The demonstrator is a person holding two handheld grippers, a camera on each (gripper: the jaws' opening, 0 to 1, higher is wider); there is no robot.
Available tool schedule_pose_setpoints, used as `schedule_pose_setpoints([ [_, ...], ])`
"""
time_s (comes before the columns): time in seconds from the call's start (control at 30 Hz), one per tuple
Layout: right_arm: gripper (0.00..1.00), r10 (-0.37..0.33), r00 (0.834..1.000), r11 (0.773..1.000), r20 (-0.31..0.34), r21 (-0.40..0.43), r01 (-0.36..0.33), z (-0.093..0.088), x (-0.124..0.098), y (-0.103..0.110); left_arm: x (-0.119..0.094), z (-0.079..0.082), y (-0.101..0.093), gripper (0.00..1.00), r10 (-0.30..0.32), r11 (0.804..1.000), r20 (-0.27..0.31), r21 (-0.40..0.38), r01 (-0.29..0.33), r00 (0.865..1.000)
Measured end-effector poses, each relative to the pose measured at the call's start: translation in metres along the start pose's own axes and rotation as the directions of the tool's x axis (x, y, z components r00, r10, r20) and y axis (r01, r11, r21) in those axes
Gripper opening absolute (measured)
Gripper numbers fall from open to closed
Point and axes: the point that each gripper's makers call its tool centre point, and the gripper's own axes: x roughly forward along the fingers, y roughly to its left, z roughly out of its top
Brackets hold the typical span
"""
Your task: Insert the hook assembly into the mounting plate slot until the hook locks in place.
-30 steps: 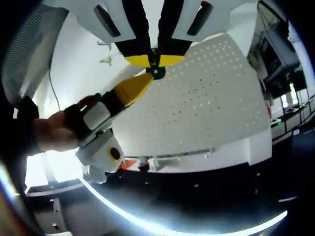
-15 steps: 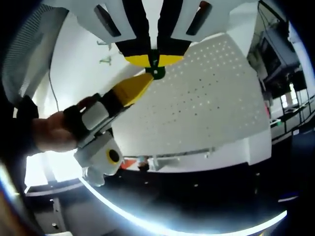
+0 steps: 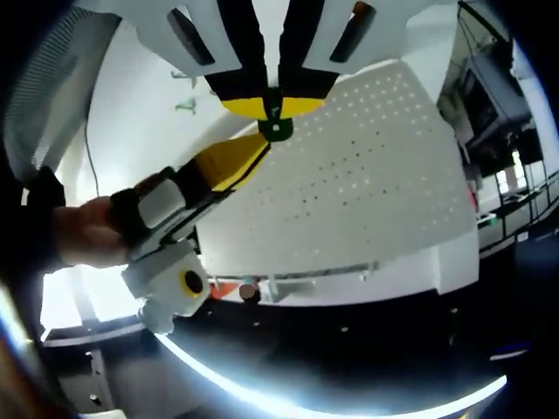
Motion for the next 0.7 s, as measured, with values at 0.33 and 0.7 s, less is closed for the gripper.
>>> schedule_pose_setpoints([
  [0.33,0.09,-0.030,0.999,0.999,0.017,-0.030,0.030,-0.001,-0.007,-0.006,-0.002,0.002,0.005,0.03,0.019,0.999,0.013,-0.026,-0.019,1.000],
  [0.7,0.03,0.018,1.000,1.000,0.024,-0.023,-0.017,0.002,0.004,0.007,-0.002,0.008,-0.003,0.03,-0.013,1.000,0.037,-0.019,0.014,0.999],
])
